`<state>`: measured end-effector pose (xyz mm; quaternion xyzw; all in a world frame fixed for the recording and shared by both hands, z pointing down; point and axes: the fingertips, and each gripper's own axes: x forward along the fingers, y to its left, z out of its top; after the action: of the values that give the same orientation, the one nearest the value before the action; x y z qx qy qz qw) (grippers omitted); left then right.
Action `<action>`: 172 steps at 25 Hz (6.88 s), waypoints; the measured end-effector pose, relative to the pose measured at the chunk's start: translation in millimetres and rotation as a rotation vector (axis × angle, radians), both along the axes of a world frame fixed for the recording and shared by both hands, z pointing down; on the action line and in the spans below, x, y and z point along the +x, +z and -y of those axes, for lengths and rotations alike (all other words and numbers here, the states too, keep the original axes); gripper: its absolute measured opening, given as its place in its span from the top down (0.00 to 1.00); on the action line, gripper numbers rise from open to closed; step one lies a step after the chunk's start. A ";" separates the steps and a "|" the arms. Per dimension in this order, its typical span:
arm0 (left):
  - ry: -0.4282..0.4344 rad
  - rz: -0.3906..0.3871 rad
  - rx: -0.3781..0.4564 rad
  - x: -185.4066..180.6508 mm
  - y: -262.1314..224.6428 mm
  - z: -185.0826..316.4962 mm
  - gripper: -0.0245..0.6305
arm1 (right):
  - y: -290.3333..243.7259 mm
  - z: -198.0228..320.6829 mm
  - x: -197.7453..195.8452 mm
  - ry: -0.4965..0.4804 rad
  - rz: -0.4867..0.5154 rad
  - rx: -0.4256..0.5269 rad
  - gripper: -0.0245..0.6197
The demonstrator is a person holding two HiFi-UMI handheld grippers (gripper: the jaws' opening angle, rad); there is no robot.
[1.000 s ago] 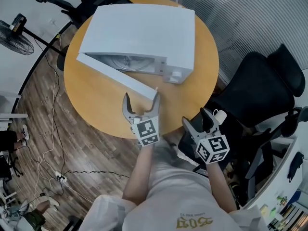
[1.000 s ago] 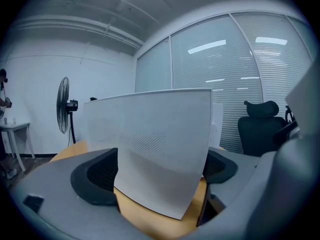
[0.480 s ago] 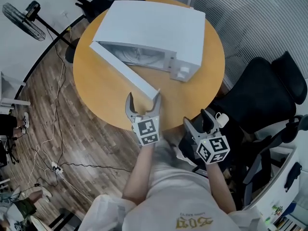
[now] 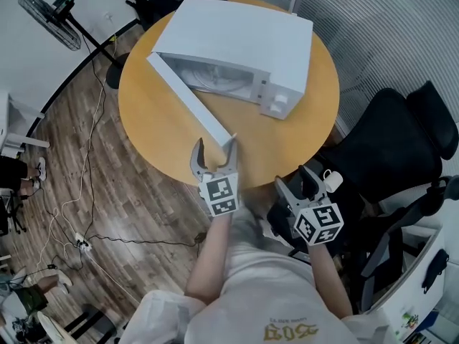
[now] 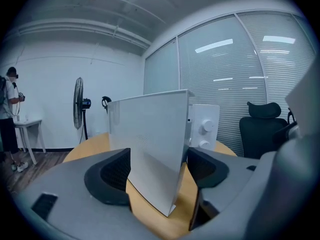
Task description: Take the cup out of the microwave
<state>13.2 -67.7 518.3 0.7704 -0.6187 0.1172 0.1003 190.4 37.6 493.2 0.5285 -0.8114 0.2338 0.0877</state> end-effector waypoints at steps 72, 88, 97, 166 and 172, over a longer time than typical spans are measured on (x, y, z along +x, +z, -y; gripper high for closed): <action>-0.246 0.067 -0.076 -159.5 11.5 -67.5 0.72 | -17.4 -14.1 -78.8 -0.274 0.102 0.076 0.48; -0.122 0.025 -0.072 -238.4 9.5 -67.8 0.72 | -6.3 51.0 -165.8 -0.254 0.080 0.047 0.49; -0.097 0.007 -0.061 -265.6 11.8 -62.1 0.72 | 1.8 80.7 -196.2 -0.235 0.049 0.052 0.49; -0.070 -0.083 0.021 -305.1 7.9 -48.9 0.70 | 62.3 311.2 -177.3 -0.021 0.145 0.072 0.54; -0.071 -0.093 0.023 -308.9 5.3 -48.8 0.70 | 65.9 326.2 -176.8 -0.016 0.165 0.061 0.57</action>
<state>-295.7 -18.9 523.6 0.7535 -0.6417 0.0706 0.1243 13.6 -288.6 559.1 0.5032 -0.8269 0.2511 0.0062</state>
